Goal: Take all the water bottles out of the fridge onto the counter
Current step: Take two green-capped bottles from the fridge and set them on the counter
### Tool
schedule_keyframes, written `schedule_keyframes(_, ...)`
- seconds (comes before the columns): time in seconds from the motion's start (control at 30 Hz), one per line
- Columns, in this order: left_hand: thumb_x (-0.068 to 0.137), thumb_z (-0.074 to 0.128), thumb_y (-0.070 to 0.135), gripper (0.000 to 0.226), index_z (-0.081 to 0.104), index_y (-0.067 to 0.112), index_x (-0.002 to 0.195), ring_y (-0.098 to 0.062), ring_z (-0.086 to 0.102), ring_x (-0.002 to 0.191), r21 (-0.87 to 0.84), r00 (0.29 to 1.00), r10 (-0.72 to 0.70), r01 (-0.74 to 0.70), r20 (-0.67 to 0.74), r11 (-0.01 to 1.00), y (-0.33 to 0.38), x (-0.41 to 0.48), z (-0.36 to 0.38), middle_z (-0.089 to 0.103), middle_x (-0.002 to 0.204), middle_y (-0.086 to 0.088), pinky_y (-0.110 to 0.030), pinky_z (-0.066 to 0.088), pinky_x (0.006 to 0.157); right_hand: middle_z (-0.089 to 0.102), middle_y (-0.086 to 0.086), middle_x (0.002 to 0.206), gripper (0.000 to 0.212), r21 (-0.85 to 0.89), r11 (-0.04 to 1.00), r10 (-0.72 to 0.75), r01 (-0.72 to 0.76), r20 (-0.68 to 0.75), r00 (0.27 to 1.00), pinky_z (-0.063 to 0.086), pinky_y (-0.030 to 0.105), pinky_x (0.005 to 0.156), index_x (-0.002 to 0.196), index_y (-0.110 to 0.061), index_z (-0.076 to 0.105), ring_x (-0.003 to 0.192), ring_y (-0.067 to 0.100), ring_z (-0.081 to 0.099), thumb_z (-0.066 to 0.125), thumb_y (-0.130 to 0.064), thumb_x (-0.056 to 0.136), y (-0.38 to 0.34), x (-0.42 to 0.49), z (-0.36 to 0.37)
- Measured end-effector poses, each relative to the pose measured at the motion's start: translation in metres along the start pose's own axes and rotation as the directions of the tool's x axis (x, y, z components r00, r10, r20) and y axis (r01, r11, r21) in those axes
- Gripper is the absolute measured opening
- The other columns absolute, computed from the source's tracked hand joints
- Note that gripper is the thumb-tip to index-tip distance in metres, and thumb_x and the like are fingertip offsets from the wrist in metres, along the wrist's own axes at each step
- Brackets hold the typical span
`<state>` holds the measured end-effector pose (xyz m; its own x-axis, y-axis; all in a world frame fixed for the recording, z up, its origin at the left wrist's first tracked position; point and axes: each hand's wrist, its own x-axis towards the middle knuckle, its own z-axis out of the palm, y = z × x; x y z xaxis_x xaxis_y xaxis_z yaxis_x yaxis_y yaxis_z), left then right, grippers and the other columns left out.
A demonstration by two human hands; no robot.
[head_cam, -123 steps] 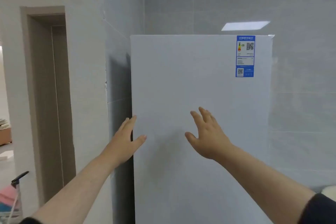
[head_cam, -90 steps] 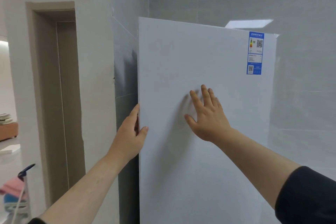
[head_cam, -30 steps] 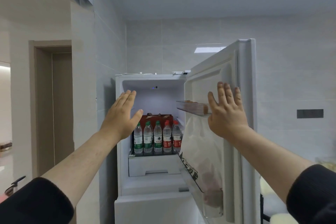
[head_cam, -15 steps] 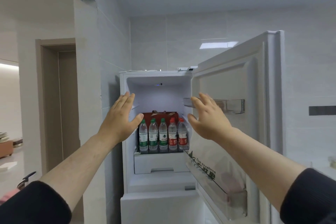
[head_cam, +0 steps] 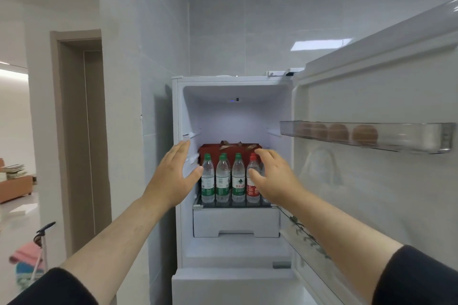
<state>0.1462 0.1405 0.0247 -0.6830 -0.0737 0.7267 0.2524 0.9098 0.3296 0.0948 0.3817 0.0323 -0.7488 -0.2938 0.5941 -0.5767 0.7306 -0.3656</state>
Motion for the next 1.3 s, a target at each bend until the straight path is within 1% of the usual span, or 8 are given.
schedule_keyframes(0.23, 0.096, 0.054, 0.04, 0.076, 0.014, 0.018, 0.157, -0.014, 0.014, 0.151, -0.131, 0.994, -0.082, 0.091, 0.066, 0.987, -0.088, 0.084, 0.084, 0.017, 0.165, 0.002, -0.031, 0.013, 0.121, 0.031, -0.001, 0.157, 0.065, 0.002, 0.999, 0.037, -0.037, 0.041, 0.998, 0.03, 0.04, 0.114, 0.152, -0.021, 0.025, 0.144, 0.02, 0.028, 0.049, -0.04, 0.095, 0.023, 0.11, 0.106)
schedule_keyframes(0.37, 0.096, 0.058, 0.032, 0.073, 0.019, 0.017, 0.156, -0.016, 0.021, 0.148, -0.238, 0.98, -0.129, 0.164, 0.155, 0.957, -0.125, 0.134, 0.134, 0.027, 0.159, 0.002, -0.023, 0.015, 0.112, 0.03, 0.0, 0.157, 0.066, 0.062, 0.992, 0.108, -0.112, 0.065, 0.992, 0.032, 0.04, 0.113, 0.152, -0.021, 0.025, 0.143, 0.021, 0.03, 0.051, -0.04, 0.094, 0.035, 0.175, 0.155)
schedule_keyframes(0.47, 0.094, 0.06, 0.032, 0.074, 0.021, 0.018, 0.155, -0.02, 0.026, 0.147, -0.287, 0.958, -0.227, 0.271, 0.177, 0.919, -0.149, 0.166, 0.168, 0.029, 0.16, -0.002, -0.033, 0.023, 0.115, 0.031, 0.003, 0.157, 0.07, 0.156, 0.968, 0.188, -0.198, 0.077, 0.979, 0.034, 0.04, 0.112, 0.153, -0.019, 0.025, 0.142, 0.022, 0.033, 0.054, -0.039, 0.093, 0.046, 0.211, 0.183)
schedule_keyframes(0.63, 0.09, 0.063, 0.025, 0.049, 0.046, 0.028, 0.136, -0.013, 0.051, 0.12, -0.367, 0.927, -0.323, 0.373, 0.191, 0.852, -0.178, 0.206, 0.224, 0.054, 0.131, 0.008, -0.028, 0.038, 0.091, 0.028, 0.005, 0.16, 0.073, 0.228, 0.929, 0.258, -0.29, 0.159, 0.953, 0.029, 0.035, 0.113, 0.154, -0.015, 0.022, 0.145, 0.022, 0.028, 0.057, -0.035, 0.092, 0.074, 0.256, 0.229)
schedule_keyframes(0.8, 0.086, 0.059, 0.017, 0.037, 0.05, 0.029, 0.121, -0.007, 0.055, 0.096, -0.344, 0.909, -0.365, 0.414, 0.199, 0.843, -0.198, 0.229, 0.273, 0.058, 0.109, 0.013, -0.025, 0.043, 0.077, 0.039, 0.009, 0.151, 0.056, 0.294, 0.907, 0.249, -0.302, 0.205, 0.947, 0.03, 0.023, 0.098, 0.147, -0.007, 0.033, 0.137, 0.023, 0.038, 0.053, -0.018, 0.095, 0.098, 0.29, 0.265)
schedule_keyframes(1.03, 0.077, 0.055, 0.03, 0.031, 0.051, 0.028, 0.107, -0.016, 0.062, 0.088, -0.225, 0.857, -0.464, 0.509, 0.223, 0.831, -0.236, 0.266, 0.331, 0.064, 0.097, 0.005, -0.043, 0.057, 0.08, 0.011, 0.007, 0.165, 0.064, 0.26, 0.936, 0.176, -0.236, 0.234, 0.956, 0.012, 0.027, 0.117, 0.156, -0.012, 0.015, 0.151, 0.019, 0.008, 0.043, -0.013, 0.099, 0.12, 0.343, 0.306)
schedule_keyframes(1.17, 0.078, 0.052, 0.037, 0.024, 0.054, 0.025, 0.098, -0.014, 0.063, 0.082, -0.219, 0.833, -0.487, 0.543, 0.262, 0.811, -0.241, 0.267, 0.345, 0.066, 0.091, 0.003, -0.041, 0.058, 0.078, 0.029, 0.011, 0.157, 0.059, 0.25, 0.935, 0.188, -0.251, 0.252, 0.949, 0.029, 0.03, 0.112, 0.154, -0.012, 0.025, 0.142, 0.024, 0.033, 0.049, -0.019, 0.1, 0.129, 0.355, 0.321)
schedule_keyframes(1.3, 0.07, 0.06, 0.036, 0.042, 0.051, 0.022, 0.108, -0.022, 0.064, 0.09, -0.2, 0.813, -0.534, 0.577, 0.232, 0.792, -0.24, 0.266, 0.342, 0.063, 0.102, -0.001, -0.044, 0.058, 0.077, 0.042, 0.003, 0.14, 0.062, 0.281, 0.925, 0.21, -0.256, 0.184, 0.96, 0.039, 0.027, 0.095, 0.147, -0.019, 0.03, 0.122, 0.02, 0.048, 0.062, -0.022, 0.094, 0.137, 0.35, 0.333)
